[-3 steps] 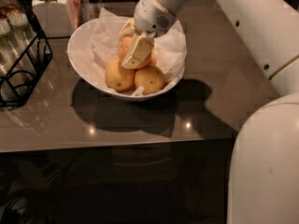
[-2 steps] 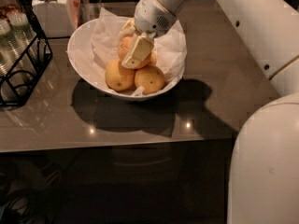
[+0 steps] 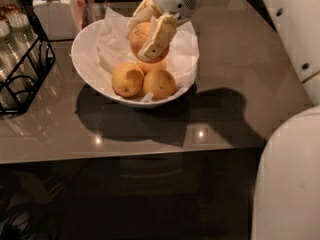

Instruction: Pick orange from white bowl

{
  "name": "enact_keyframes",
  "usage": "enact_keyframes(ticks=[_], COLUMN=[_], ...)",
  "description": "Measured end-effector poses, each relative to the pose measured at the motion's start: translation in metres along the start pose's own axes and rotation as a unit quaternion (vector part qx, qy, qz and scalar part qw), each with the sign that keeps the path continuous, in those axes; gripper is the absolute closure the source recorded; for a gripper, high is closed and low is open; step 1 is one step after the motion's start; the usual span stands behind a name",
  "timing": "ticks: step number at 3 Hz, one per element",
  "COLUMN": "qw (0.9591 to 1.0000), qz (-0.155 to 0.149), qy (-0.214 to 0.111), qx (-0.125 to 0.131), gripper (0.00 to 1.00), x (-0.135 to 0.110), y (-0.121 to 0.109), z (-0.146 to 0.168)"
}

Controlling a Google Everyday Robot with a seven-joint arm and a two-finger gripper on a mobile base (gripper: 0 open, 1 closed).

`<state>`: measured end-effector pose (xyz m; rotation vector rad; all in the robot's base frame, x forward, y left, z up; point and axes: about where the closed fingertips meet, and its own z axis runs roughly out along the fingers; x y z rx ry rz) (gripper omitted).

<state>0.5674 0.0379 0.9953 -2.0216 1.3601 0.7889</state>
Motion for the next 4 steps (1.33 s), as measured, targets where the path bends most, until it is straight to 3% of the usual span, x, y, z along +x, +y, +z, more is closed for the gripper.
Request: enact_keyframes(ticks=[1, 2, 3, 4], qw=[0.9985, 0.9934, 0.9839, 0.9777], qz=[0.023, 0.066, 0.1, 0.146], qy=[-0.03, -0.059, -0.105, -0.103], qx=[0.039, 0.073, 0.104, 0.11], gripper=[1.0, 1.0, 1.0, 1.0], x=[-0.012, -0.005, 0.009, 0.043], y=[0.037, 0.086, 0.125, 0.149], z=[-0.05, -0.08, -0.082, -0.081])
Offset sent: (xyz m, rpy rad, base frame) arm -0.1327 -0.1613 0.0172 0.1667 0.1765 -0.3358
